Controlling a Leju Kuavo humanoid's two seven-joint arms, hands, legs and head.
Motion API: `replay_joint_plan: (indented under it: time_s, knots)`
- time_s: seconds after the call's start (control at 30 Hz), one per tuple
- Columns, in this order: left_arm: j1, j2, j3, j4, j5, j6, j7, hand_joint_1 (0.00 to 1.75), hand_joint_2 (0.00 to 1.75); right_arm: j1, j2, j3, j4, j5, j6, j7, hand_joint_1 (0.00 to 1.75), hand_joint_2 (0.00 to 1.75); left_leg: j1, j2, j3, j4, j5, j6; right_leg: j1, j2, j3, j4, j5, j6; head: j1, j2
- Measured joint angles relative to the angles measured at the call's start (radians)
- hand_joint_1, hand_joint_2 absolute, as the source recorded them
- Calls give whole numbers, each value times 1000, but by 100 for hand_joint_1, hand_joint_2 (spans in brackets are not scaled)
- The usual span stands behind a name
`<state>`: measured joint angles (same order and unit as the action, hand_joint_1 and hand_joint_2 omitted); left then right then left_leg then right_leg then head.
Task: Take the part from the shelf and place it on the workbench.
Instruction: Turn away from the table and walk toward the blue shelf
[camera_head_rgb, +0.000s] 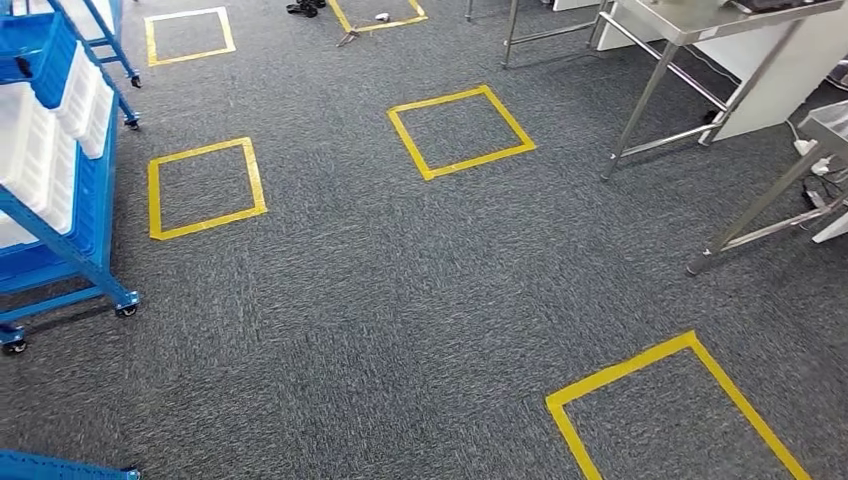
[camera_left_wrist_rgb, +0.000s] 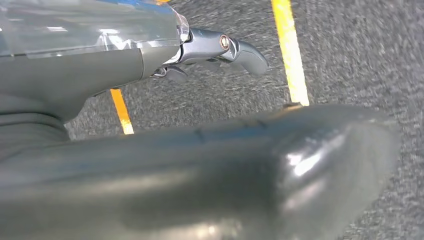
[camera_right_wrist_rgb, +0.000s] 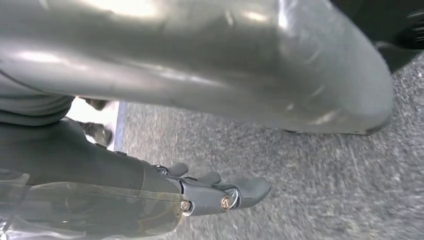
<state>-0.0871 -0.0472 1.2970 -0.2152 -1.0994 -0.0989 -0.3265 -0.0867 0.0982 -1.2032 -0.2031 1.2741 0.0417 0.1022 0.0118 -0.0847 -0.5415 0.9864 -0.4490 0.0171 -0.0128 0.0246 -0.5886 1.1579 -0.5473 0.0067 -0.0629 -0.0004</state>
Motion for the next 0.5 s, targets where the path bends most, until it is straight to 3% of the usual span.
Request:
replay_joint_plan:
  time_s: [0.07, 0.1, 0.17, 0.2, 0.27, 0.33, 0.4, 0.43, 0.47, 0.5]
  knots:
    - [-2, -2, 0, 1, 0, 0, 0, 0, 0, 1, -2, 0, 0, 0, 0, 0, 0, 0, -1, -27, -6, 5, 0, -8, -1, 53, 48, -122, 53, -10, 0, 0]
    - [-3, -4, 0, 1, 0, 0, 0, 0, 0, 0, -3, 0, 0, 0, 0, 0, 0, 0, 1, -38, -11, 7, 1, -14, 1, 69, 56, -148, 59, -13, 0, 0]
    - [-2, -4, 0, 1, 0, 0, 0, 0, 0, -2, -3, 0, 0, 0, 0, 0, 0, 0, 5, -63, -19, 5, 6, -29, 3, 54, 59, -156, 59, -17, 0, 0]
    - [1, -3, 0, 1, 0, 0, 0, 0, 0, -3, -2, 0, 0, 0, 0, 0, 0, 0, 6, -59, -22, 8, 5, -34, 3, 40, 63, -162, 61, -21, 0, 0]
    - [3, -2, 0, 1, 1, 0, 0, 0, 0, -2, 0, 0, 0, 0, 0, 1, 0, 0, 3, -6, -48, 59, -29, -41, -1, 7, 70, -176, 66, -33, 0, 0]
    - [-2, -2, 0, 1, 1, 0, 0, 0, 0, 1, 0, 0, 0, 0, -1, 1, 0, 0, 4, 57, -111, 192, -99, -48, 3, -28, 72, -179, 65, -41, 0, 0]
    - [-4, -2, 0, 1, 2, 0, 0, 0, 0, 2, 0, 0, 0, 0, 0, 1, 0, 0, 7, 74, -162, 300, -138, -56, 6, -60, 72, -178, 62, -42, 0, 0]
    - [-3, -2, 0, 1, 2, 0, 0, 0, 0, 2, 0, 0, 0, 1, 0, 1, 0, 0, 8, 77, -160, 300, -128, -58, 7, -74, 73, -178, 61, -41, 0, 0]
    - [-1, -1, 0, 1, 2, 0, 1, 0, 0, 1, 0, 0, 0, 1, 0, 1, 0, 0, 9, 82, -136, 260, -102, -59, 7, -88, 76, -177, 58, -39, 0, 0]
    - [0, -1, 0, 1, 2, 1, 1, 0, 0, 0, 0, 0, 0, 1, 0, 1, 0, 0, 9, 100, -94, 185, -66, -57, 7, -102, 80, -176, 55, -37, 0, 0]
